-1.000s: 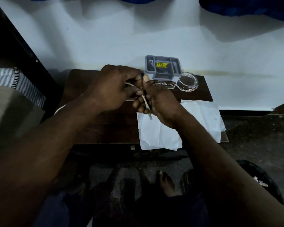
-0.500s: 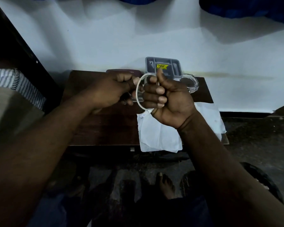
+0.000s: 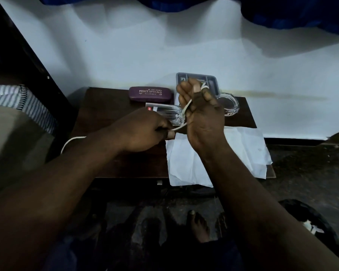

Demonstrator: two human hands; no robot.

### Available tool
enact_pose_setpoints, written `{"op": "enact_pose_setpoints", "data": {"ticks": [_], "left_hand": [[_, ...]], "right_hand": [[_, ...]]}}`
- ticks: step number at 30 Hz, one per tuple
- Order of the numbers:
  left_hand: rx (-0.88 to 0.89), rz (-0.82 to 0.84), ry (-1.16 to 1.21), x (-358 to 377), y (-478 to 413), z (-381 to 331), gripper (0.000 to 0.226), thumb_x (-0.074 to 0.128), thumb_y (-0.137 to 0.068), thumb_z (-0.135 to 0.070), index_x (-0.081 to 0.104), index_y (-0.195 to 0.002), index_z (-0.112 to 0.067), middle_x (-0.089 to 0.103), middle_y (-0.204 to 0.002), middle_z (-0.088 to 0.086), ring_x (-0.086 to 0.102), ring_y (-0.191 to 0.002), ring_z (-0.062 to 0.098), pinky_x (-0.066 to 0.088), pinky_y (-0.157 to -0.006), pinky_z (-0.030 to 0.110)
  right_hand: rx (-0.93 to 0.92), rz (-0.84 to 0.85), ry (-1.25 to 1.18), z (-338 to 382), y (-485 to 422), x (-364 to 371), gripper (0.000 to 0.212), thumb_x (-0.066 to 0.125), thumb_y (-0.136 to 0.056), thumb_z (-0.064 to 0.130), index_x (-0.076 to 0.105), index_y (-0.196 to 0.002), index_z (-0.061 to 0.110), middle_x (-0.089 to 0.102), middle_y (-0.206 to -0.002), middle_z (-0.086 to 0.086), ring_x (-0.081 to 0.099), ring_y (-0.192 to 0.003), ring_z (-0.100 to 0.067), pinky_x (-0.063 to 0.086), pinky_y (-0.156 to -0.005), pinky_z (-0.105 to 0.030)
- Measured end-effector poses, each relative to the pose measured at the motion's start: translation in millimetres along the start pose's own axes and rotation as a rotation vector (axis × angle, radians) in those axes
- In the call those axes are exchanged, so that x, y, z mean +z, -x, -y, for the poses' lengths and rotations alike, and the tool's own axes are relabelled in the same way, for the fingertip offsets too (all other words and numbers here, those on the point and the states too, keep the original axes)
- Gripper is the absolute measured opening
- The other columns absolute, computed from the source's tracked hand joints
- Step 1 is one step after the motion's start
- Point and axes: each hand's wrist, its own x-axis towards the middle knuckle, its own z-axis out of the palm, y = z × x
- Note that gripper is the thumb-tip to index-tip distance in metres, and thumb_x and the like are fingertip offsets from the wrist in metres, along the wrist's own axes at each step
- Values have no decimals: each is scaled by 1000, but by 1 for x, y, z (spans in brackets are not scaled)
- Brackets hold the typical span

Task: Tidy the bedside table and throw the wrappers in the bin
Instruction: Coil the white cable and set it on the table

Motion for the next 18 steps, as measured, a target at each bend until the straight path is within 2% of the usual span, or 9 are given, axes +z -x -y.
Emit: {"op": "enact_pose_setpoints", "data": {"ticks": [3, 6, 7, 8, 10, 11, 13, 15, 18], "left_hand": [[93, -166, -107, -9, 4, 1, 14, 70, -93, -36, 78, -95, -25, 76, -93, -2, 68, -85, 20, 53, -77, 35], [171, -355, -135, -20, 7, 3, 10, 70, -86, -34, 75, -93, -30, 71, -94, -6, 67, -90, 22, 53, -78, 37], [183, -404, -135, -22, 8, 5, 12, 68, -85, -34, 74, -93, -29, 67, -93, -6, 66, -90, 22, 53, -76, 38], [194, -451, -140, -23, 9, 7, 13, 68, -85, -32, 74, -96, -28, 65, -92, -5, 65, -88, 23, 53, -74, 40], [205, -537, -137, -24, 9, 12, 14, 71, -88, -22, 75, -101, -25, 64, -95, -4, 65, -86, 22, 54, -72, 40], [207, -573, -126, -24, 9, 15, 15, 72, -88, -18, 75, -102, -23, 65, -97, -4, 66, -87, 21, 54, -73, 39], [211, -621, -96, -26, 10, 18, 17, 70, -89, -14, 77, -103, -21, 67, -100, -4, 66, -88, 18, 54, -76, 36], [169, -619, -25, -27, 9, 23, 20, 65, -90, -16, 79, -103, -23, 68, -99, -8, 67, -90, 15, 54, -80, 35], [12, -477, 235, -26, 5, 31, 16, 67, -95, -18, 79, -100, -28, 73, -94, -11, 70, -89, 9, 56, -86, 36]], "right_hand": [[-84, -11, 393, -6, 0, -2, 16, 58, -106, 12, 72, -110, 5, 78, -97, -8, 77, -96, -19, 61, -86, -30], [-84, 17, 830, -15, 2, -6, 37, 59, -100, 36, 72, -91, 3, 76, -84, -10, 74, -82, -31, 61, -80, -53], [-71, 47, 907, -16, 3, -5, 42, 55, -99, 40, 69, -88, 2, 73, -82, -14, 71, -78, -35, 59, -76, -54], [-21, 83, 897, -16, 6, -2, 42, 52, -102, 40, 66, -86, 4, 72, -80, -14, 69, -70, -32, 60, -70, -48], [127, 161, 730, -13, 15, 8, 45, 44, -111, 40, 66, -83, 11, 70, -72, -8, 62, -54, -18, 51, -55, -26], [204, 207, 674, -12, 18, 12, 51, 39, -111, 45, 66, -83, 12, 69, -68, -7, 59, -51, -15, 46, -50, -22], [317, 319, 623, -12, 20, 14, 62, 32, -109, 56, 69, -85, 12, 67, -66, -8, 56, -49, -17, 40, -50, -26], [375, 424, 556, -13, 21, 14, 60, 33, -110, 52, 68, -92, 6, 62, -65, -7, 50, -50, -17, 37, -50, -29], [478, 521, 303, -6, 21, 13, 55, 32, -111, 46, 67, -95, 7, 57, -72, -4, 45, -53, -13, 35, -50, -23]]}}
